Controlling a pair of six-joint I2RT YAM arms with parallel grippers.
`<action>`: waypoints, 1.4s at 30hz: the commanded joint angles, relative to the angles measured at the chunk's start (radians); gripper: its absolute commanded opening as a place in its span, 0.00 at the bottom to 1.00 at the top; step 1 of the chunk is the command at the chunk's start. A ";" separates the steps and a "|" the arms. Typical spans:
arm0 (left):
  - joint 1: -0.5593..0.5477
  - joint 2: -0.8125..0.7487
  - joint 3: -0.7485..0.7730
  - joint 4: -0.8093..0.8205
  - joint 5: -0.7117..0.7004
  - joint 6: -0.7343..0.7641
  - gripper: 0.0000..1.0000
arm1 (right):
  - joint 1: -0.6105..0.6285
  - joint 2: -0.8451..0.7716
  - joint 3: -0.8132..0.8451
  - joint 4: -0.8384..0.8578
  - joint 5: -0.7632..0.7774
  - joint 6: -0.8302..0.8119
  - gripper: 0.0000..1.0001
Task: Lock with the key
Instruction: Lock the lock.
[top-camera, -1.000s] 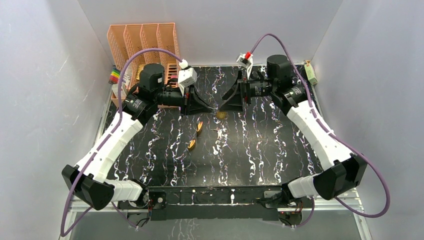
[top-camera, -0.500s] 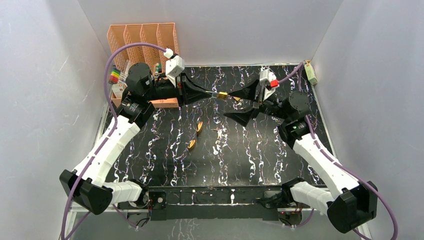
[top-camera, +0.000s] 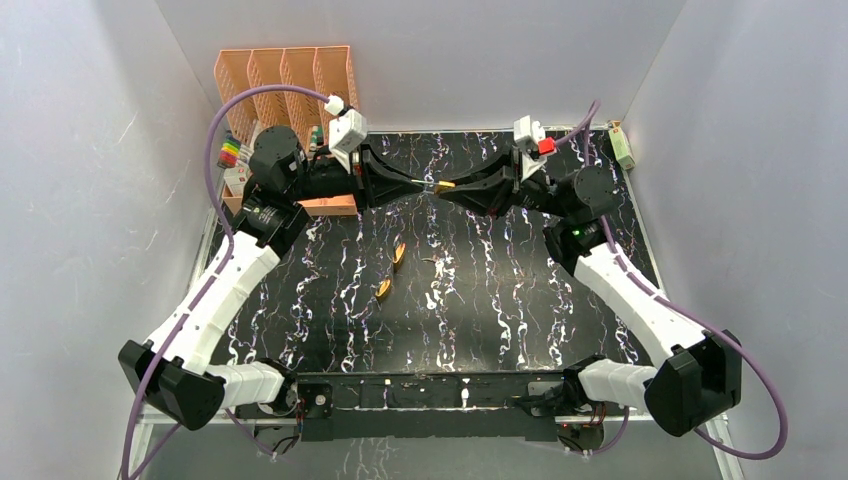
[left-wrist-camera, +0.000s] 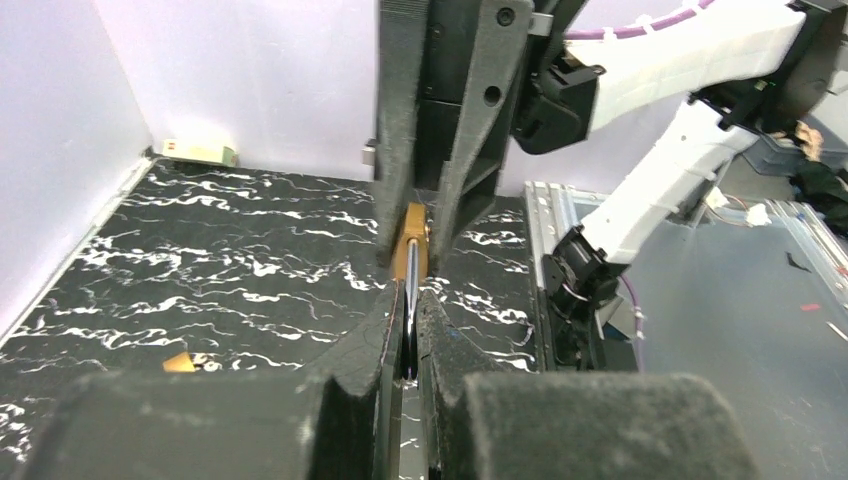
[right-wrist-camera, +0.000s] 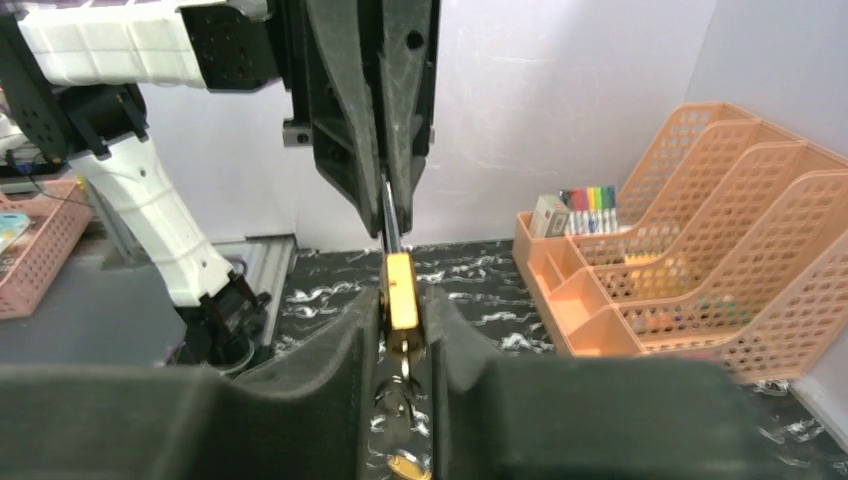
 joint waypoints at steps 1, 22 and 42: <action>0.005 -0.048 0.009 0.015 -0.008 0.028 0.00 | 0.018 0.019 0.109 0.013 -0.053 0.035 0.10; 0.066 -0.085 0.041 -0.079 0.078 0.009 0.12 | 0.001 0.040 0.334 -0.402 -0.196 -0.048 0.00; 0.065 -0.009 -0.063 0.293 0.182 -0.288 0.00 | 0.056 0.148 0.359 -0.102 -0.196 0.167 0.00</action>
